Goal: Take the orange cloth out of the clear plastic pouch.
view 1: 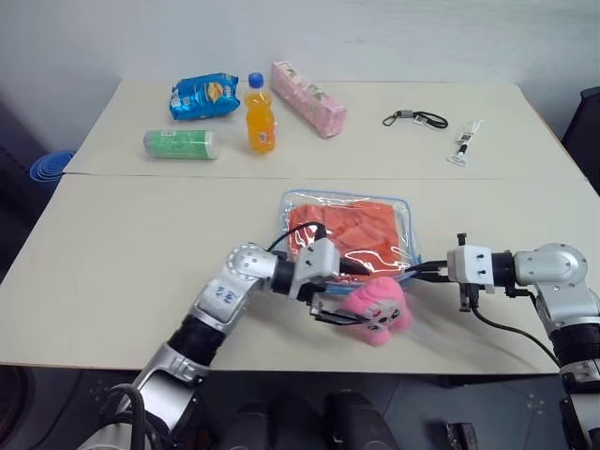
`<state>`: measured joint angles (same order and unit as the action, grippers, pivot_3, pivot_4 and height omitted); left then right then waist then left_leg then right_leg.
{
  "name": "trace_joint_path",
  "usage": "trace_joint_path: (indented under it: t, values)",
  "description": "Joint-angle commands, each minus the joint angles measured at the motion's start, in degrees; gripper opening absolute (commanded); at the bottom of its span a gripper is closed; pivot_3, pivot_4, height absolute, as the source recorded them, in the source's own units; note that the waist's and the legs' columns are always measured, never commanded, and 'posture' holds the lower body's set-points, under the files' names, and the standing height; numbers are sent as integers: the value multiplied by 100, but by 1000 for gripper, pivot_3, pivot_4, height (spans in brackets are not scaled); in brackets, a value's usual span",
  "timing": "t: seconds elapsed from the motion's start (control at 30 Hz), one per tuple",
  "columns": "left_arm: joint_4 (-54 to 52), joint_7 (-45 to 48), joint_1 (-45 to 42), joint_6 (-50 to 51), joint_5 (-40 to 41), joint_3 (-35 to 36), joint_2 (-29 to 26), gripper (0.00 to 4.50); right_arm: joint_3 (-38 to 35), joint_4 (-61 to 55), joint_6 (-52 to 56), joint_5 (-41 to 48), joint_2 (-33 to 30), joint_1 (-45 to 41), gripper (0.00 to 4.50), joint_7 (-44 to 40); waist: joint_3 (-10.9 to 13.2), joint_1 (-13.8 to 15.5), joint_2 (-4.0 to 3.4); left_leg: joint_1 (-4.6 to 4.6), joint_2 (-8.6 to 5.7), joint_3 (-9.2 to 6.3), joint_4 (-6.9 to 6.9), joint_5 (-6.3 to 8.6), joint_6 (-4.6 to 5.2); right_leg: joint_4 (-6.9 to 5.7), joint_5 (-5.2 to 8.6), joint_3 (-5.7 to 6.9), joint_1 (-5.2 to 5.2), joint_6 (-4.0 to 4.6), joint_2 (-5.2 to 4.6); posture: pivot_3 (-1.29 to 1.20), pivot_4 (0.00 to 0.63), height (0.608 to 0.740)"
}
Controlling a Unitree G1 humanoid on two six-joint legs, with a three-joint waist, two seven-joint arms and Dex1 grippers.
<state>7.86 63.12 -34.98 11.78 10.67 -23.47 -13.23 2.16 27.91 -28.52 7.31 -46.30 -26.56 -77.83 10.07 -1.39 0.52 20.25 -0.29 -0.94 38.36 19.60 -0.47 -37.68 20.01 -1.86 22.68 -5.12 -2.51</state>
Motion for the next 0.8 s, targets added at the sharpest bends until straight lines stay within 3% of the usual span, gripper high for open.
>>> trace_joint_path:
  t: [0.03,0.27,0.4,0.63,0.8]
  values:
    - [75,-28,-71,-64,-38,-96,212,3051,-99,-277,92,133,-65,128,0,135,0,3,0,1,0,1,1,0,0,0,0,-2,1,0,0,0,150,740]
    - [-125,372,48,35,221,112,-84,978,-186,-204,61,165,-136,276,0,275,0,-4,0,1,0,1,9,0,0,-2,0,-2,0,0,-1,0,150,740]
    - [-223,973,303,-75,598,633,-909,32,-262,62,-102,202,-224,269,0,256,0,-16,-1,-1,1,-1,6,0,-1,-3,0,-2,0,0,-1,0,150,740]
    - [645,1528,402,-214,866,1699,-2333,1,-285,438,-455,299,-293,187,0,142,0,-16,-1,0,1,-5,11,0,-1,1,0,3,-3,0,-4,0,150,740]
    - [1689,1642,286,-383,814,2218,-2926,1,-243,762,-844,284,-299,86,0,72,0,-14,-2,0,-1,-4,5,3,5,3,0,4,-3,1,-9,0,150,740]
